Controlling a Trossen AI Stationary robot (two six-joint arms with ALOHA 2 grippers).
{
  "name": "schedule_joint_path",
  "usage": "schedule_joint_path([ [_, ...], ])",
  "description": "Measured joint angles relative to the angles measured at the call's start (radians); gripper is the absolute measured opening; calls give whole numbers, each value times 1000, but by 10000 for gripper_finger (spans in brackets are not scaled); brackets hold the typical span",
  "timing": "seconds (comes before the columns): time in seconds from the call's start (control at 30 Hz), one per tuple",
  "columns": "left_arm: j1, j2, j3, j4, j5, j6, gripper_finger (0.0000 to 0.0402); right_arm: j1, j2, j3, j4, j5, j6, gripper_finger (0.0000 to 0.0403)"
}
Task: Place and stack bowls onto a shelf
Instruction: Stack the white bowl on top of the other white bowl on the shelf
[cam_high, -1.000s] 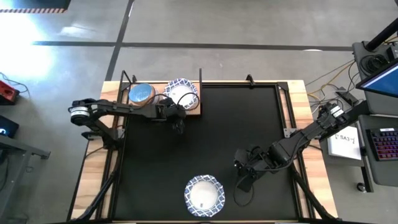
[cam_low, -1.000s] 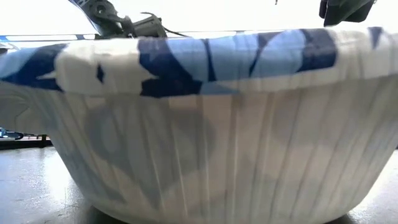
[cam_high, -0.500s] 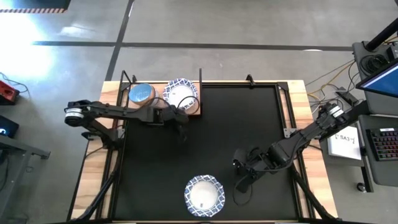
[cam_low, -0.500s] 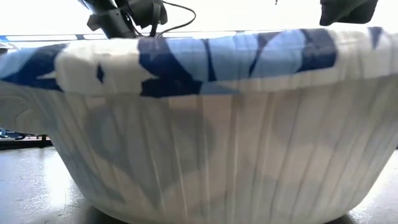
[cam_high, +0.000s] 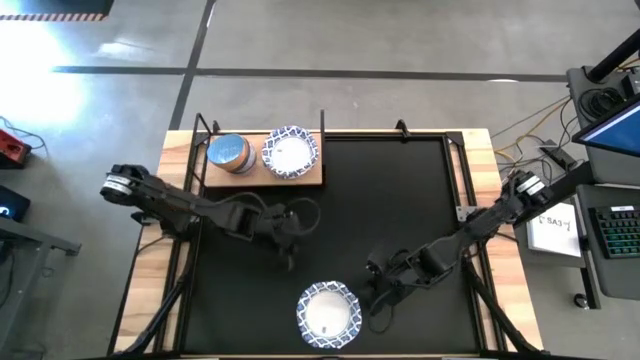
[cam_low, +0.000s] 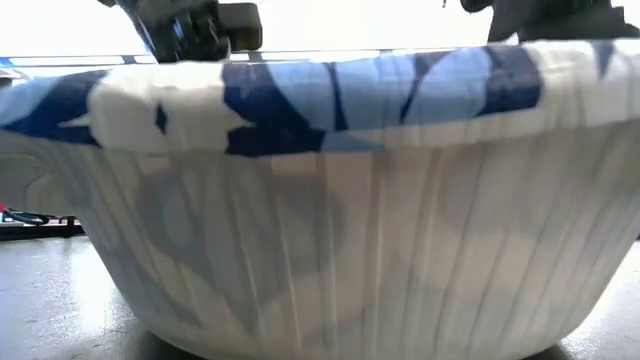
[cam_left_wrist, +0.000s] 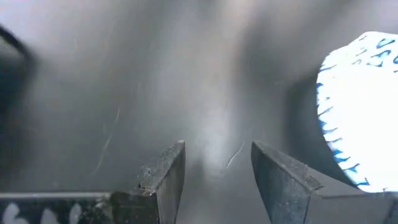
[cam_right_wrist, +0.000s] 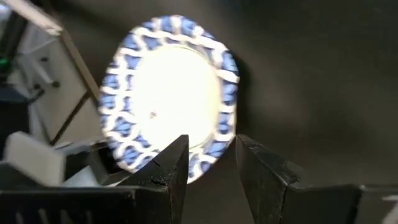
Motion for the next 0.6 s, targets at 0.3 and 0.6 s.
schedule_joint_path([
  [0.3, -169, -1, 101, 4, -145, 7, 166, 10, 163, 15, 119, -29, 54, 123],
  [0.6, -248, -1, 165, 2, -211, 33, 166, 20, 311, 104, 132, -34, 29, 123],
])
